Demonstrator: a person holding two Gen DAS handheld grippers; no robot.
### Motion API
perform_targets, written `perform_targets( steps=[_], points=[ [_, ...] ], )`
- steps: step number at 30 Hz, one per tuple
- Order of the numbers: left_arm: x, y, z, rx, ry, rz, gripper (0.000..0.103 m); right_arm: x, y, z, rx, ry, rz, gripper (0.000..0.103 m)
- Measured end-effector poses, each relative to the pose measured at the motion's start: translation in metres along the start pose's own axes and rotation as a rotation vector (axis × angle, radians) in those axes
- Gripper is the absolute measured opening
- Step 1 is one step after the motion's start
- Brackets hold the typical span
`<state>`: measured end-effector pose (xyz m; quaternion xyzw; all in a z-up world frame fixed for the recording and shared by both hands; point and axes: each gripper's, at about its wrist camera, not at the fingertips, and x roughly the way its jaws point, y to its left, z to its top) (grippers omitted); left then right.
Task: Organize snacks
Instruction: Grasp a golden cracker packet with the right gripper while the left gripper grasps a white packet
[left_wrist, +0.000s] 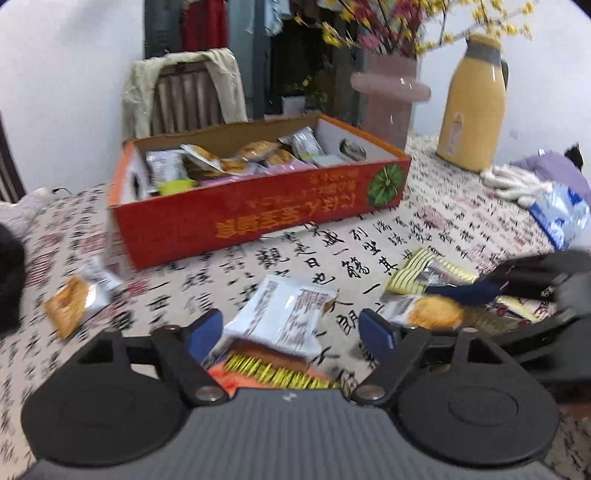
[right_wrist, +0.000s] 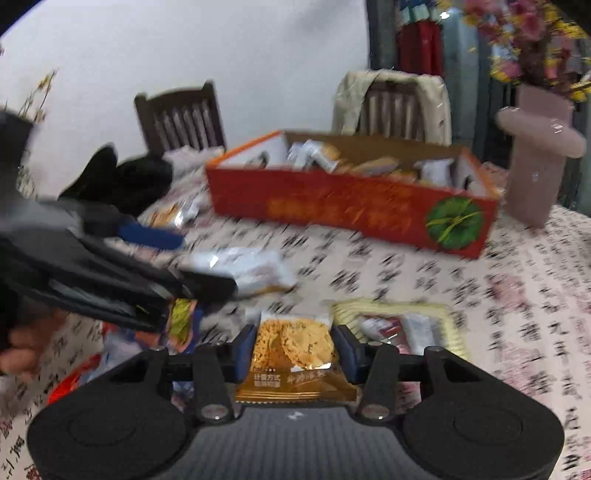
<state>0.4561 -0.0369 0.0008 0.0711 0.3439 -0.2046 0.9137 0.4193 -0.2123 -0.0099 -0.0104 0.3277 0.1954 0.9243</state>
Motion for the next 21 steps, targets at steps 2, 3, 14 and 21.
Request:
perform_targets(
  steps=[2, 3, 14, 21],
  points=[
    [0.018, -0.004, 0.006, 0.018, 0.023, -0.009, 0.076, -0.007, -0.014, 0.003, 0.041, -0.028, -0.027, 0.045],
    [0.024, -0.005, 0.008, 0.021, 0.029, -0.017, 0.076, -0.011, -0.022, 0.004, 0.061, -0.041, -0.045, 0.045],
    [0.041, -0.002, 0.018, -0.034, 0.041, -0.022, 0.034, -0.020, -0.041, 0.005, 0.061, -0.069, -0.083, 0.038],
    [0.028, 0.001, 0.030, -0.001, -0.018, 0.002, 0.071, -0.010, -0.038, -0.002, 0.032, 0.033, -0.051, 0.058]
  ],
)
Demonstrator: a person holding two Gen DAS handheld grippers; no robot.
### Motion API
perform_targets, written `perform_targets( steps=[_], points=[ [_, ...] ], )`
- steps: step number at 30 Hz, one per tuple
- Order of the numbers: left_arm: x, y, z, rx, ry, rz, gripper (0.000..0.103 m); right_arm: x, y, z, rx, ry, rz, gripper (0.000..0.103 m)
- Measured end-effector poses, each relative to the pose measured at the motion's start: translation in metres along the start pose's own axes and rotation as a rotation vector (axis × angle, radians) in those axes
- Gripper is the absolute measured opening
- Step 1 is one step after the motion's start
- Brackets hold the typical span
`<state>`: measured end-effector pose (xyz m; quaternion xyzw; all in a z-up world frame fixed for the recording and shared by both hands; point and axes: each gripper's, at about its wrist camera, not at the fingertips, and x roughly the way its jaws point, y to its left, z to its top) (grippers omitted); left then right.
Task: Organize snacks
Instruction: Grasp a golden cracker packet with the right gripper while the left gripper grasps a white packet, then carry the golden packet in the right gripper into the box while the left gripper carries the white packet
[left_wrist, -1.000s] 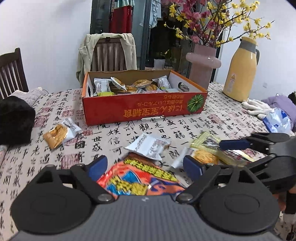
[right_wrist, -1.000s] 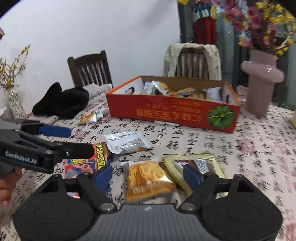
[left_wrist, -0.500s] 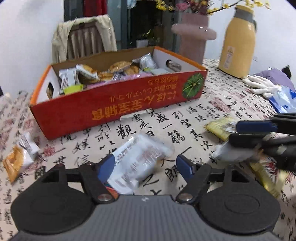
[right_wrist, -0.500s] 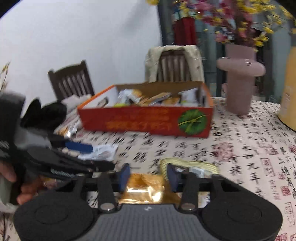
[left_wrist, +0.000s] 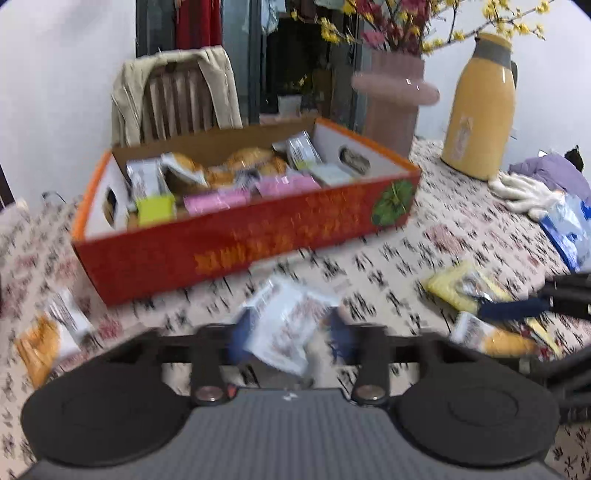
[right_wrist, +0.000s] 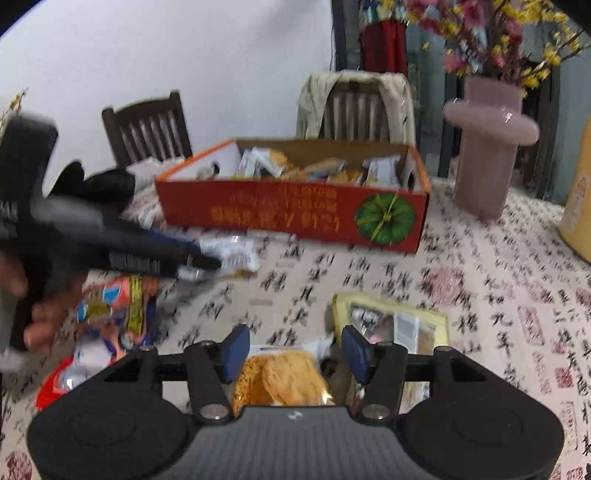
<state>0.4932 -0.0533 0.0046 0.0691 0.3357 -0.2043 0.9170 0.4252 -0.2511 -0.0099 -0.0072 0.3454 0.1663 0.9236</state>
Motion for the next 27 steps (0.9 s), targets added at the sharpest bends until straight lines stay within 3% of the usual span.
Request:
perform_targets(
  steps=[3, 5, 8, 9, 10, 14, 18, 22, 27],
  points=[
    [0.011, -0.002, 0.011, 0.091, 0.011, 0.000, 0.075, 0.000, 0.002, -0.002, -0.015, 0.033, 0.031, 0.060],
    [0.030, 0.000, 0.015, 0.124, 0.072, -0.011, 0.075, 0.002, 0.004, -0.005, -0.033, 0.055, 0.037, 0.060],
    [0.044, 0.005, 0.014, 0.105, 0.127, -0.012, 0.063, 0.006, 0.007, -0.008, -0.055, 0.076, 0.029, 0.054],
    [0.044, 0.007, 0.012, 0.088, 0.125, -0.038, 0.051, 0.006, 0.008, -0.009, -0.062, 0.071, 0.021, 0.049],
    [0.042, 0.009, 0.011, 0.072, 0.121, -0.064, 0.046, 0.006, 0.007, -0.010, -0.065, 0.067, 0.016, 0.049],
    [0.032, 0.008, 0.007, 0.057, 0.101, -0.067, 0.042, 0.005, 0.003, -0.010, -0.050, 0.053, 0.025, 0.044],
    [0.000, 0.004, 0.007, 0.023, 0.023, -0.031, 0.041, 0.002, 0.004, -0.009, -0.043, 0.023, 0.046, 0.043],
    [-0.054, 0.003, 0.005, -0.037, -0.056, -0.040, 0.042, -0.011, 0.016, -0.005, -0.058, -0.014, 0.040, 0.043],
    [-0.111, -0.010, -0.028, -0.099, -0.088, -0.046, 0.042, -0.039, 0.038, -0.008, -0.076, -0.068, 0.032, 0.043]
  ],
)
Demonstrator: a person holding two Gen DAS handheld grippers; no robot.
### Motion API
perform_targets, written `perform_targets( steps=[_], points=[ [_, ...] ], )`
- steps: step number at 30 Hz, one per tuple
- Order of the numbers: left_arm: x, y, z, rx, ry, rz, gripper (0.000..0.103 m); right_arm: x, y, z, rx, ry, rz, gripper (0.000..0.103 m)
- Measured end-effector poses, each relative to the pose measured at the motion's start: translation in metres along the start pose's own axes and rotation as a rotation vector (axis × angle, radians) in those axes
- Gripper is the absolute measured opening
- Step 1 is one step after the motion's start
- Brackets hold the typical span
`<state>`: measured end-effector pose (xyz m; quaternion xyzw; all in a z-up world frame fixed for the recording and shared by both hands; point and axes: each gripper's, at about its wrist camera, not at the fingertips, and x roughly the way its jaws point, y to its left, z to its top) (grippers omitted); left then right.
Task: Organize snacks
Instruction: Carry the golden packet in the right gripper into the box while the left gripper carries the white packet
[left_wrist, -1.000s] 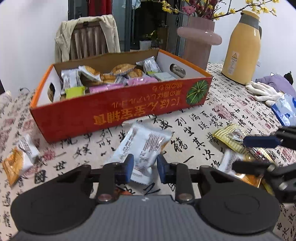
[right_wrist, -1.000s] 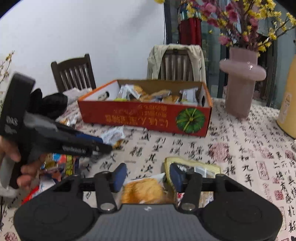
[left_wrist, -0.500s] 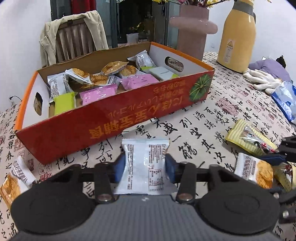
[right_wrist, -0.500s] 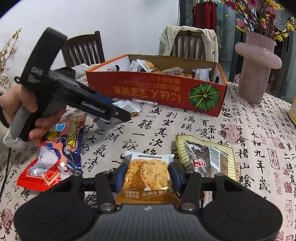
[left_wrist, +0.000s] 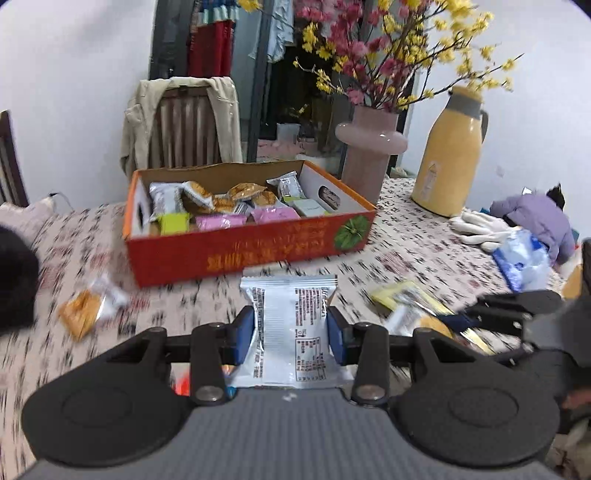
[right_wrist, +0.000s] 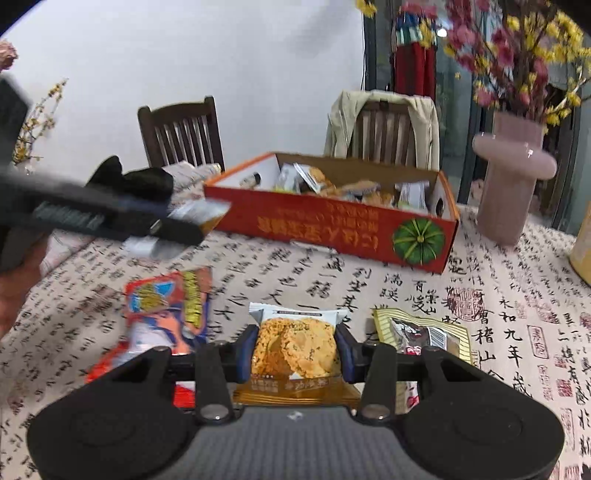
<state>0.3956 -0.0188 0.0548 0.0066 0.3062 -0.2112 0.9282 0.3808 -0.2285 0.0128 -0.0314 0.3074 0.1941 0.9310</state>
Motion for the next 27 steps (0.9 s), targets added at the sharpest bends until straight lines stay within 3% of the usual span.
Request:
perform_targets(
  steps=[6, 14, 27],
  points=[
    [-0.075, -0.013, -0.055, -0.089, -0.051, 0.050, 0.042, -0.043, 0.025, -0.028, 0.033, -0.024, -0.009, 0.043],
    [-0.150, -0.016, -0.121, -0.186, -0.048, 0.146, 0.042, -0.099, 0.055, -0.076, 0.056, -0.016, -0.017, 0.043],
    [-0.204, -0.019, -0.144, -0.198, -0.134, 0.118, 0.042, -0.152, 0.097, -0.086, -0.008, -0.071, -0.070, 0.043]
  ],
)
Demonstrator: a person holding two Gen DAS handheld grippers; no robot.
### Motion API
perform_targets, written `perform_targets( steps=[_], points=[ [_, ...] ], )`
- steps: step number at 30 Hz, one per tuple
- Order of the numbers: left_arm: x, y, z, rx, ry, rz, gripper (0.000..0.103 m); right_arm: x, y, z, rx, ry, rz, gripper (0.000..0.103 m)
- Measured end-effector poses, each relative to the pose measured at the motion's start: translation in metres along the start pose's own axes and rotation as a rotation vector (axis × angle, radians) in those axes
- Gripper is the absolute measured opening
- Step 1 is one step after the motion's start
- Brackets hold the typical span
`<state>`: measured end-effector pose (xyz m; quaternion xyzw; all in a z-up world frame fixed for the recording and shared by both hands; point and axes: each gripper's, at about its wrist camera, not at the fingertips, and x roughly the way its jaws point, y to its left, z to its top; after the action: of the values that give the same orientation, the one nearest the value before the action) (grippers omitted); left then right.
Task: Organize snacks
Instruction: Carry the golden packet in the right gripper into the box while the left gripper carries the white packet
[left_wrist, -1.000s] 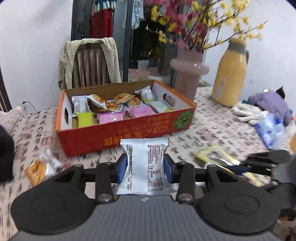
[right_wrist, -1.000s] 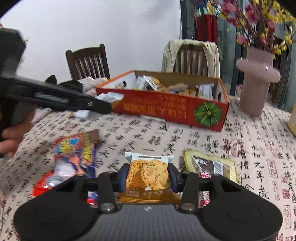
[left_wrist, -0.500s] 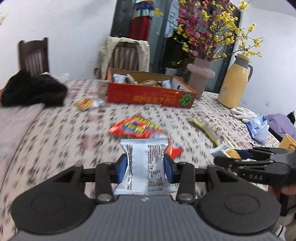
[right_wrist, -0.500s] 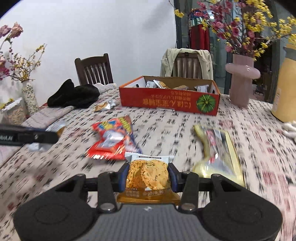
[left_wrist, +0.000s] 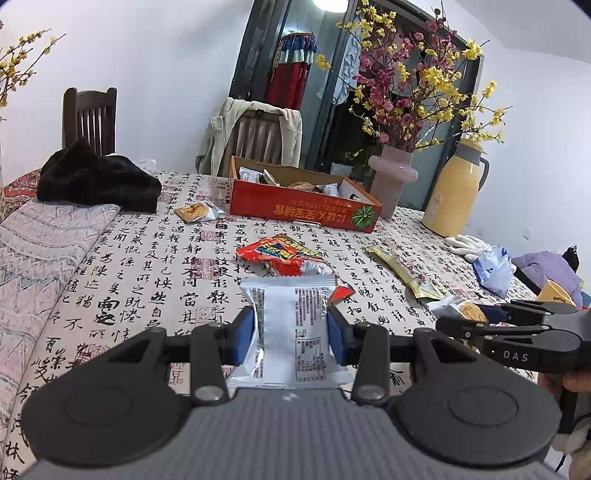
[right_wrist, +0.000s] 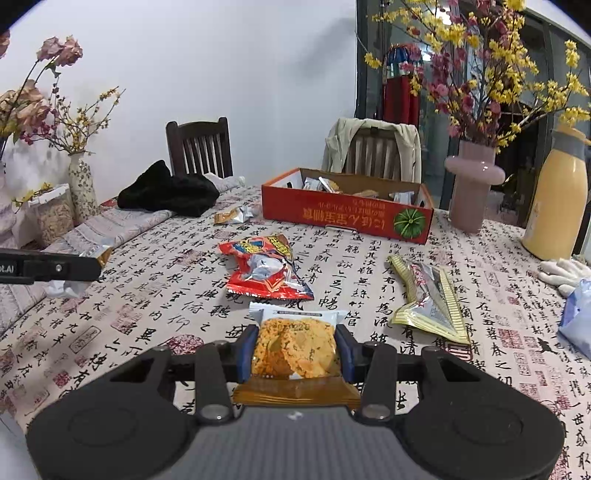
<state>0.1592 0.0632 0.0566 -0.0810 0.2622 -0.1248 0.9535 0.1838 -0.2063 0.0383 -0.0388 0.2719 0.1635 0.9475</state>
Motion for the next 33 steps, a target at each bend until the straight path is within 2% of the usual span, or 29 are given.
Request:
perform_targets(
  steps=[8, 14, 20, 25, 29, 33],
  points=[
    [0.001, 0.005, 0.005, -0.008, -0.004, -0.007, 0.042, 0.000, 0.002, 0.004, -0.002, -0.015, -0.015, 0.043],
    [0.005, 0.010, 0.052, 0.054, -0.083, -0.018, 0.042, -0.002, -0.014, 0.031, 0.026, -0.103, -0.006, 0.043],
    [0.029, 0.007, 0.100, 0.102, -0.124, -0.023, 0.042, 0.013, -0.037, 0.079, 0.035, -0.164, 0.015, 0.043],
    [0.063, 0.007, 0.152, 0.107, -0.145, -0.036, 0.042, 0.046, -0.068, 0.132, 0.054, -0.192, 0.055, 0.043],
    [0.108, 0.006, 0.205, 0.112, -0.151, -0.049, 0.042, 0.083, -0.097, 0.187, 0.094, -0.201, 0.071, 0.043],
    [0.172, 0.002, 0.253, 0.118, -0.136, -0.011, 0.042, 0.132, -0.125, 0.236, 0.136, -0.179, 0.088, 0.043]
  ],
)
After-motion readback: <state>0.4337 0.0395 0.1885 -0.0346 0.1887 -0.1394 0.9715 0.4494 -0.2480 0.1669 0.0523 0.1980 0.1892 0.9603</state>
